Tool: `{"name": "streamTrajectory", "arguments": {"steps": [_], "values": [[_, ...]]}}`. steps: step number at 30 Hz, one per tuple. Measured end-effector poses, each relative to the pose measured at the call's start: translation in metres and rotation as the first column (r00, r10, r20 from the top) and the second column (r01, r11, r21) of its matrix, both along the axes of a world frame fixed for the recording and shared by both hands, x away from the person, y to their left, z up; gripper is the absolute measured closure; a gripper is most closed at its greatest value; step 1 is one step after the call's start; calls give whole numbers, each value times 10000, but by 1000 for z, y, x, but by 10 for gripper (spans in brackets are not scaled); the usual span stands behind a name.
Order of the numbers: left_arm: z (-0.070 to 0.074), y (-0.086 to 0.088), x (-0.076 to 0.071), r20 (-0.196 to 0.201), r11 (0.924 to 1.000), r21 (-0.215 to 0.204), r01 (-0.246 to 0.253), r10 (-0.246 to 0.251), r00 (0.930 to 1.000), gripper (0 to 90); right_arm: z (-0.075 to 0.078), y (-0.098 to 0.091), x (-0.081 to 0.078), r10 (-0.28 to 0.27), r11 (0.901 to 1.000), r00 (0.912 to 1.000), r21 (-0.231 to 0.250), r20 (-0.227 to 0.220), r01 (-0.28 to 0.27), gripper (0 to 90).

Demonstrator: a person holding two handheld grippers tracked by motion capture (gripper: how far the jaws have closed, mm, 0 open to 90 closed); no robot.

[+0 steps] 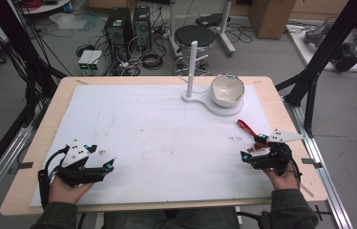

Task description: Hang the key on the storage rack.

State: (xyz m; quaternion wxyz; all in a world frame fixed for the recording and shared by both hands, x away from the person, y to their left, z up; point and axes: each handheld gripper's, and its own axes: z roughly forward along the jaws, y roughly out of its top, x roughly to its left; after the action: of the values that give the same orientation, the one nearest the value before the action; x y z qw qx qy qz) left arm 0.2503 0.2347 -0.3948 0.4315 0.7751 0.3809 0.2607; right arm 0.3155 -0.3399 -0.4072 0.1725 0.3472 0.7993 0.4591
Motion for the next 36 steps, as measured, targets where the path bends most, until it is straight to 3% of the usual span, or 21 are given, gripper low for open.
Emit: {"name": "streamTrajectory", "arguments": {"steps": [36], "values": [[-1, 0, -2, -40, 10000, 48, 40, -40, 10000, 228, 1, 6, -4, 106, 9999, 9999, -70, 91, -105, 106]]}}
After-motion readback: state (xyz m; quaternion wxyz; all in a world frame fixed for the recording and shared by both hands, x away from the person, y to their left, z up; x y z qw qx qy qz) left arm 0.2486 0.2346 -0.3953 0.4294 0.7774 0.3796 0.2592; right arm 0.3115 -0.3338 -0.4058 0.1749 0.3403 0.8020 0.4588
